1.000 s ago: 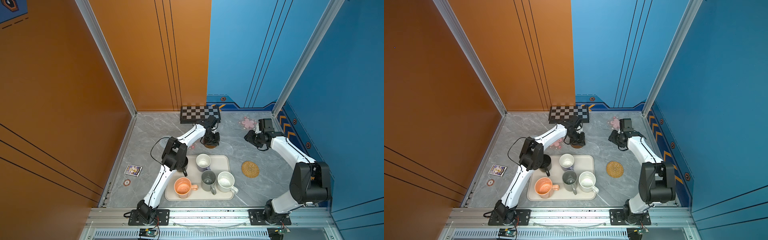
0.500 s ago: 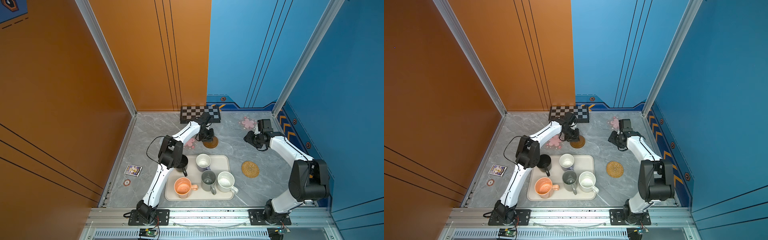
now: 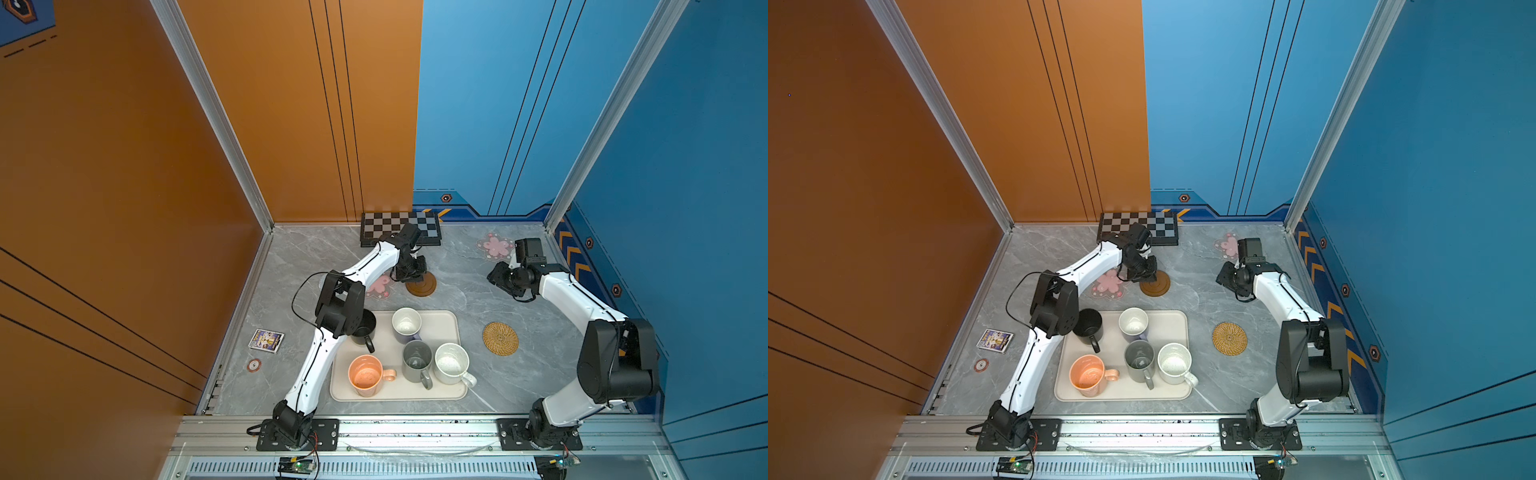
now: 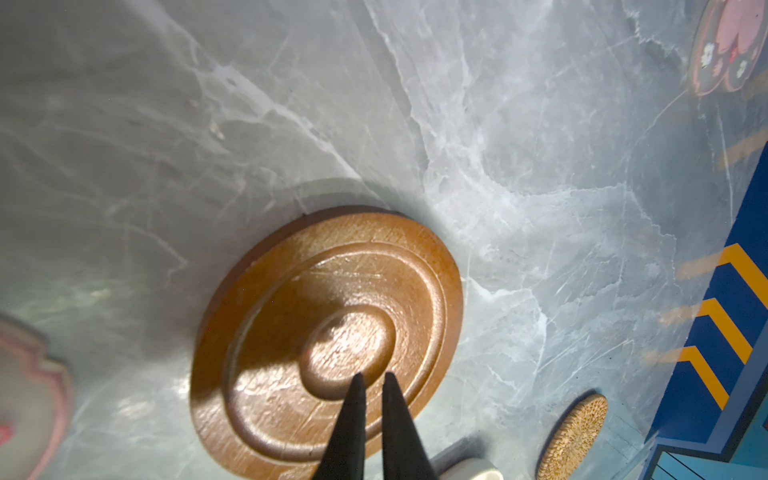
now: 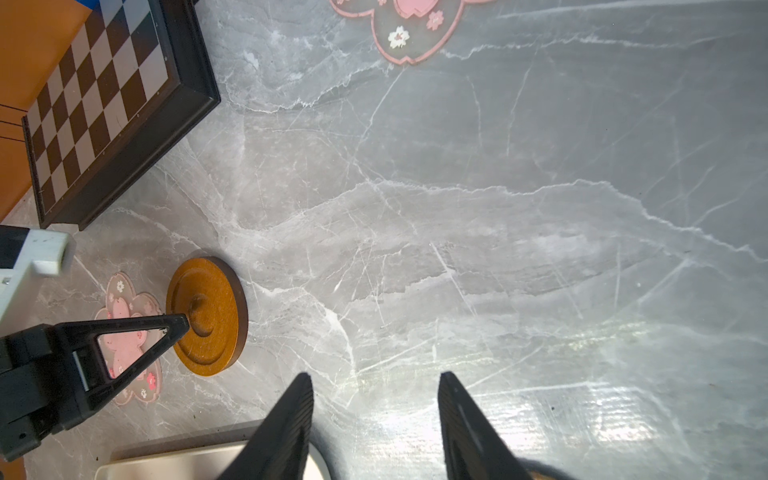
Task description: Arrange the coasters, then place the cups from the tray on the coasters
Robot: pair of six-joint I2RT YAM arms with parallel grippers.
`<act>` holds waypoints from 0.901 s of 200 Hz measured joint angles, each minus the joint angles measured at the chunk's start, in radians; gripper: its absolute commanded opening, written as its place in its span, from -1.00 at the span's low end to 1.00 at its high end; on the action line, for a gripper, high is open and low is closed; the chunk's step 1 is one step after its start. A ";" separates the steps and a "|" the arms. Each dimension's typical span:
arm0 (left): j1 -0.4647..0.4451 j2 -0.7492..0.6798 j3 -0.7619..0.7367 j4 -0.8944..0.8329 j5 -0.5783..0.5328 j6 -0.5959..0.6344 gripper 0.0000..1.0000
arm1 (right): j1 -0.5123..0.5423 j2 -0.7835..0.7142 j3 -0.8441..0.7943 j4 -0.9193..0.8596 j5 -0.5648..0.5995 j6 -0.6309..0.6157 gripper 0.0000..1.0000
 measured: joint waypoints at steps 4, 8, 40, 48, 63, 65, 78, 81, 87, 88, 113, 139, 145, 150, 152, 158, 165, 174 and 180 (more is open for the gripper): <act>-0.002 0.000 0.000 0.000 0.000 0.000 -0.77 | 0.000 0.000 0.000 0.000 0.000 0.000 0.03; -0.003 0.001 0.000 0.000 0.000 0.000 -0.78 | 0.000 0.000 0.000 0.000 0.000 0.000 0.04; -0.010 0.016 0.007 0.000 -0.001 -0.008 -0.78 | 0.000 0.000 0.000 0.000 0.000 0.000 0.04; -0.010 0.022 0.009 0.000 -0.005 -0.009 -0.79 | 0.000 0.000 0.000 0.000 0.000 0.000 0.04; -0.013 0.034 0.013 0.001 -0.008 -0.014 -0.79 | 0.000 0.000 0.000 0.000 0.000 0.000 0.04; -0.013 0.036 0.013 0.001 -0.009 -0.015 -0.79 | 0.000 0.000 0.000 0.000 0.000 0.000 0.04; -0.016 0.042 0.016 0.002 -0.010 -0.019 -0.80 | 0.000 0.000 0.000 0.000 0.000 0.000 0.04; -0.017 0.042 0.017 0.003 -0.011 -0.019 -0.80 | 0.000 0.000 0.000 0.000 0.000 0.000 0.05; -0.018 0.043 0.018 0.003 -0.011 -0.021 -0.80 | 0.000 0.000 0.000 0.000 0.000 0.000 0.05; -0.018 0.043 0.018 0.003 -0.011 -0.022 -0.80 | 0.000 0.000 0.000 0.000 0.000 0.000 0.04; -0.019 0.048 0.026 0.003 -0.011 -0.023 -0.81 | 0.000 0.000 0.000 0.000 0.000 0.000 0.05; -0.020 0.066 0.055 0.003 -0.010 -0.030 -0.81 | 0.000 0.001 0.000 0.000 0.000 0.000 0.05; -0.021 0.072 0.064 0.003 -0.010 -0.031 -0.81 | 0.000 0.001 0.000 0.000 0.000 0.000 0.05; -0.021 0.076 0.072 0.003 -0.008 -0.034 -0.81 | 0.001 0.001 0.000 0.000 0.000 0.000 0.05; -0.022 0.077 0.074 0.003 -0.008 -0.034 -0.81 | 0.001 0.001 0.000 0.000 0.000 0.000 0.05; -0.023 0.082 0.081 0.004 -0.006 -0.034 -0.81 | 0.001 0.001 0.000 0.000 0.000 0.000 0.05; -0.024 0.087 0.088 0.003 -0.006 -0.038 -0.81 | 0.002 0.001 0.000 0.000 0.000 0.000 0.05; -0.026 0.093 0.097 0.004 -0.002 -0.038 -0.81 | 0.003 0.001 0.000 0.000 0.000 0.000 0.05; -0.027 0.095 0.102 0.005 0.000 -0.039 -0.81 | 0.005 0.001 0.000 0.000 0.000 0.000 0.05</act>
